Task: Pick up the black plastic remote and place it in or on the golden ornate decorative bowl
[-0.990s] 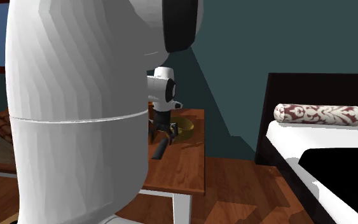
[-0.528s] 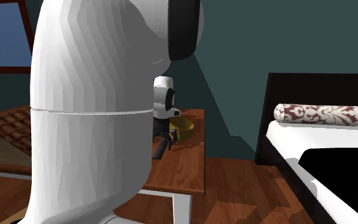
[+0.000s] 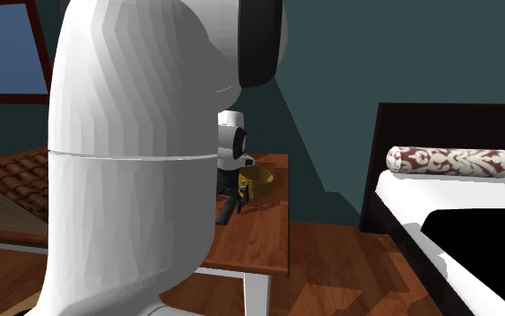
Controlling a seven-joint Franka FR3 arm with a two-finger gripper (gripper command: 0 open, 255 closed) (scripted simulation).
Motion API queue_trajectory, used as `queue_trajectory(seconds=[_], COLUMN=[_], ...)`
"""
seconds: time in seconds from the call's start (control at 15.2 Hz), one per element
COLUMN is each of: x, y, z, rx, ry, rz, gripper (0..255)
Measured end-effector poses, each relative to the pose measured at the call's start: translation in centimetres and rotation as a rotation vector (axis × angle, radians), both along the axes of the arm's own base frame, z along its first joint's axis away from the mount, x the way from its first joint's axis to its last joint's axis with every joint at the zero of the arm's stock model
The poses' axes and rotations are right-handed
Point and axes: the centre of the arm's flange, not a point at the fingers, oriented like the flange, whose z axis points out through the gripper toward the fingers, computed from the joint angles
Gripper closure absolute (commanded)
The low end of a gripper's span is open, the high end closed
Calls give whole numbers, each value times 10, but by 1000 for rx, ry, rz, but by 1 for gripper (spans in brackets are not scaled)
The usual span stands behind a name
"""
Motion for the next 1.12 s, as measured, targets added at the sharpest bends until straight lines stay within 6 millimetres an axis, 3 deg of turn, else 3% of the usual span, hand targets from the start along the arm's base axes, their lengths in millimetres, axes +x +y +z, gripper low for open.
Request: queue_trajectory(seconds=[0.73,1.12], x=[1,0], y=[-1,0], z=[3,30], rx=[0,0], ry=[-2,0], rz=[-1,0], gripper=[255,255])
